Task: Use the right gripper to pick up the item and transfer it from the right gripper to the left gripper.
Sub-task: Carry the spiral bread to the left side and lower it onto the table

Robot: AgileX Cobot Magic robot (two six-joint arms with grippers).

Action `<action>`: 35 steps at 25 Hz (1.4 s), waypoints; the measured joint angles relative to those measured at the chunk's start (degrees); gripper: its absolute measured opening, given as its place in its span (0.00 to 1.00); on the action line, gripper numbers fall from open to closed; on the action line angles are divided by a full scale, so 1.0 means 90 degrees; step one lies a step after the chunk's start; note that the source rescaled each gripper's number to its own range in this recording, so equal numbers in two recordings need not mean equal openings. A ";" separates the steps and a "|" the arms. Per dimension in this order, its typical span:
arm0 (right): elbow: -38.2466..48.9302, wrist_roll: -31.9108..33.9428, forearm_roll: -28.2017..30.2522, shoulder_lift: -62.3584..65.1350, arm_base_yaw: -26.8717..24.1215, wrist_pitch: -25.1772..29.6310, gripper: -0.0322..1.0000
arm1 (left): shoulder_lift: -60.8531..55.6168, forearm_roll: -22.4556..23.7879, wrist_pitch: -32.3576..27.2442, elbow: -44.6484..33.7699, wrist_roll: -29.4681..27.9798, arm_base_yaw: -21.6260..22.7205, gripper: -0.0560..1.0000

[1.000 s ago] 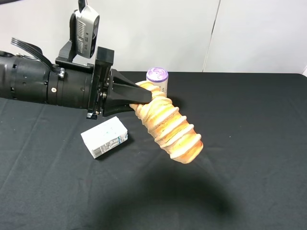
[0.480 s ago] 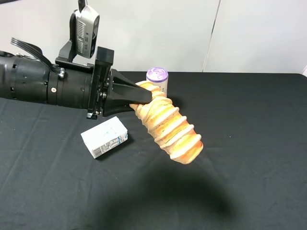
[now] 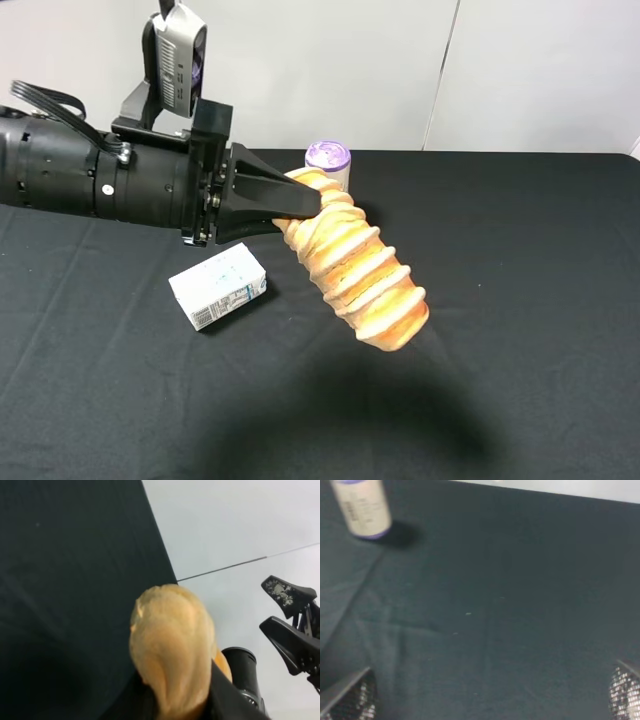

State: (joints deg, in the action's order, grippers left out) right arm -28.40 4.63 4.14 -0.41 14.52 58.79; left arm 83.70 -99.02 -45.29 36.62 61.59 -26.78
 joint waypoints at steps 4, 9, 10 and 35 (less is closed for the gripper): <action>0.0000 0.0000 0.0000 0.0076 -0.0095 0.0000 1.00 | 0.0000 0.0034 -0.0115 0.0371 0.0000 0.0000 0.07; 0.0000 0.0000 -0.0019 0.0084 -0.0094 0.0000 1.00 | -0.0115 0.0735 -0.0052 0.1185 -0.0368 0.0000 0.07; 0.0000 0.0000 -0.0019 0.0084 -0.0094 0.0000 1.00 | -0.0138 0.0995 0.0008 0.1359 -0.0581 0.0000 0.07; 0.0000 0.0000 -0.0019 0.0084 -0.0094 0.0000 1.00 | -0.0130 1.0624 -0.1412 0.4546 -0.7482 0.0125 0.07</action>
State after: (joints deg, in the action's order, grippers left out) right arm -28.40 4.63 3.96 0.34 13.68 58.79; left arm 82.52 -3.40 -58.00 77.54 -5.74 -25.65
